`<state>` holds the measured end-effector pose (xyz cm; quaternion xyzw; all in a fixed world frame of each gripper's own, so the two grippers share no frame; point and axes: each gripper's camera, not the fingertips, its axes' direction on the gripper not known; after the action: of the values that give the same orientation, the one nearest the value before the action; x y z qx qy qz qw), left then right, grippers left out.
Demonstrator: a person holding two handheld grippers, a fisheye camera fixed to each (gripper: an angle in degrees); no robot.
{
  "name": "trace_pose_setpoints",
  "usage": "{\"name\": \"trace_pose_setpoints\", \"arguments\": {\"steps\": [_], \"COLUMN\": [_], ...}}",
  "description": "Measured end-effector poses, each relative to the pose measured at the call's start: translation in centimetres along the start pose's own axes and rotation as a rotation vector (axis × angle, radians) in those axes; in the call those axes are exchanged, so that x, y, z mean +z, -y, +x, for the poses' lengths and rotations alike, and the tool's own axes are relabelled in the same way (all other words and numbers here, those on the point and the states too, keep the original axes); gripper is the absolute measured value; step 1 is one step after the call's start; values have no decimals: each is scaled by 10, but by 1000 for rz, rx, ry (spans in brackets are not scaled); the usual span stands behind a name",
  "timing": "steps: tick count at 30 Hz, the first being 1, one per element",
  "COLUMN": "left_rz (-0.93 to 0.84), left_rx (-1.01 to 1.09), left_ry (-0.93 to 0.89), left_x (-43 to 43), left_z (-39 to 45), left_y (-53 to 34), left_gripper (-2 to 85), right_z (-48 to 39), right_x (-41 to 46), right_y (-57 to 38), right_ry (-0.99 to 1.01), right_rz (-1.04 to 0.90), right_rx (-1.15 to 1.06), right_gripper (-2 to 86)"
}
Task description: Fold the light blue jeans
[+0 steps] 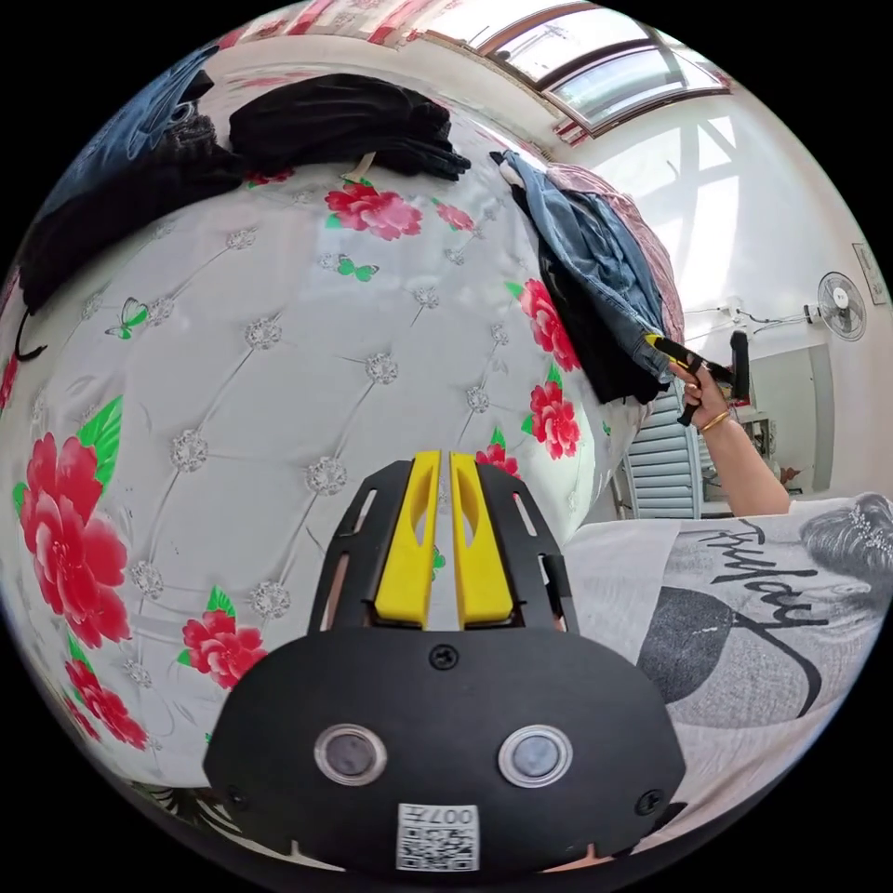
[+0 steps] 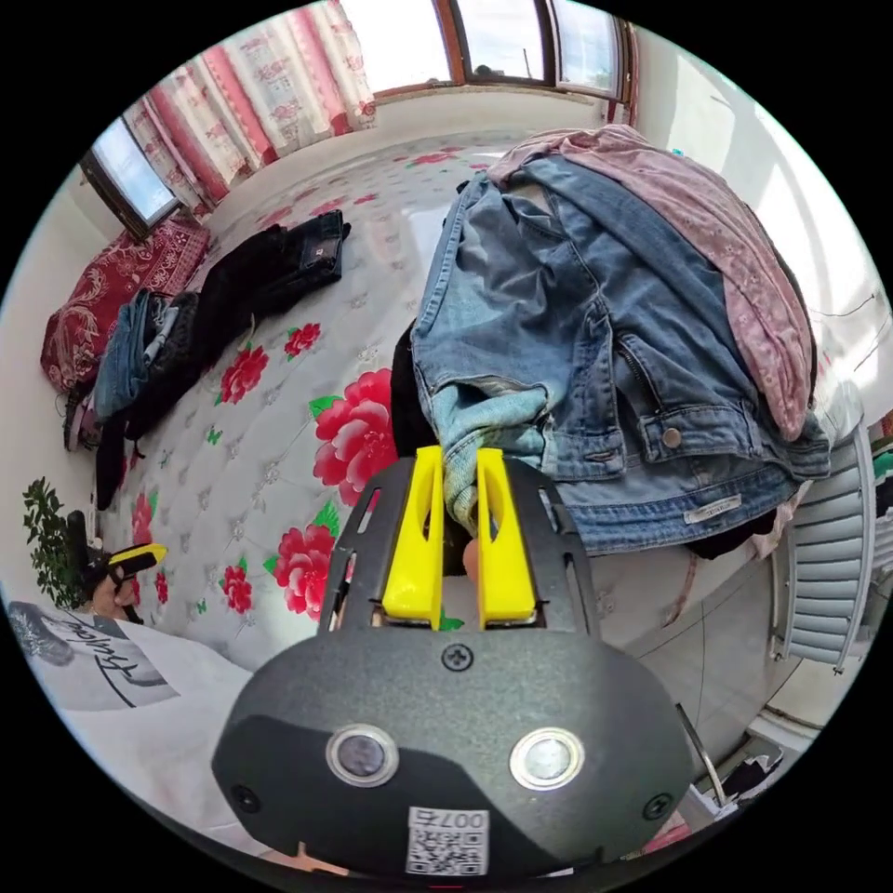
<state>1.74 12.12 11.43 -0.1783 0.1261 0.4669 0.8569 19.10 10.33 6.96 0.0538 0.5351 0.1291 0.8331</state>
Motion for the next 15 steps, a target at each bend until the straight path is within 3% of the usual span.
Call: {"name": "trace_pose_setpoints", "arguments": {"steps": [5,8,11,13,15], "left_rz": [60,126,211,258,306], "left_rx": [-42,-61,-107,-144,-199], "left_ry": [-45,-74,-100,-122,-128], "left_x": [-17,-34,-54,-63,-74], "left_z": [-19,-29,-40,-48,-62], "left_y": [-25,-41,-65,-81,-103], "left_gripper": [6,14,19,21,19], "right_z": [-35,-97,-188,-252,-334], "right_x": [-63,-93,-105,-103,-93], "right_y": [-3,-14,-36,-59,-94], "right_ry": [342,546,758,796,943], "right_rz": [139,217,179,120,-5], "right_rx": [-67,-232,-462,-612,-833], "right_gripper": [54,50,48,49,51]}}
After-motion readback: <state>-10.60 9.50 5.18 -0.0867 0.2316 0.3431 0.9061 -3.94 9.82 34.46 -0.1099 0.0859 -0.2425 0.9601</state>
